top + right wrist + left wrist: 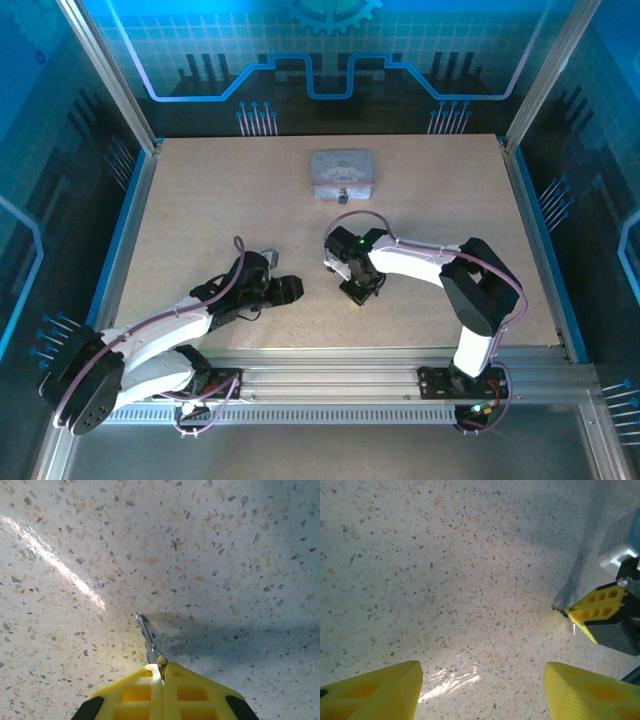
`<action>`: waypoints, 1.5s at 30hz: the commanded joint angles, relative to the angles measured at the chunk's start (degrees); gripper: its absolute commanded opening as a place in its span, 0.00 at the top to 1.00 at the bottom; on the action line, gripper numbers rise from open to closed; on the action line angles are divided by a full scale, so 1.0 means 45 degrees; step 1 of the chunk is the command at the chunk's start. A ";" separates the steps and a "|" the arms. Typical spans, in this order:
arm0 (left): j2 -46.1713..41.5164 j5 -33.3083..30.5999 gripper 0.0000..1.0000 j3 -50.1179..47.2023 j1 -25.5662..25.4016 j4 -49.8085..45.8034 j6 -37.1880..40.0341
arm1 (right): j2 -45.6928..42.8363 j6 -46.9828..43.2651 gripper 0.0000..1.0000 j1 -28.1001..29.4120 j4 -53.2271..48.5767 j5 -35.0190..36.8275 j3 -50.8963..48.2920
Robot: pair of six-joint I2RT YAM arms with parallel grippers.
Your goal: Unlock a padlock with a key
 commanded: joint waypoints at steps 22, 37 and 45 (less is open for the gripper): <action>0.0158 0.1146 0.36 -0.0804 -0.0075 0.2837 -0.1294 | -0.0772 -0.0127 1.00 -0.0378 0.0368 -0.1066 -0.0281; -0.1282 0.0937 0.36 -0.1486 -0.0068 0.3354 0.1301 | -0.1475 -0.0503 1.00 -0.0359 -0.0105 -0.1220 0.0171; -0.1606 0.0627 0.37 -0.1181 -0.0028 0.2955 -0.0709 | -0.2682 0.0189 1.00 -0.0395 0.0371 -0.1601 0.0187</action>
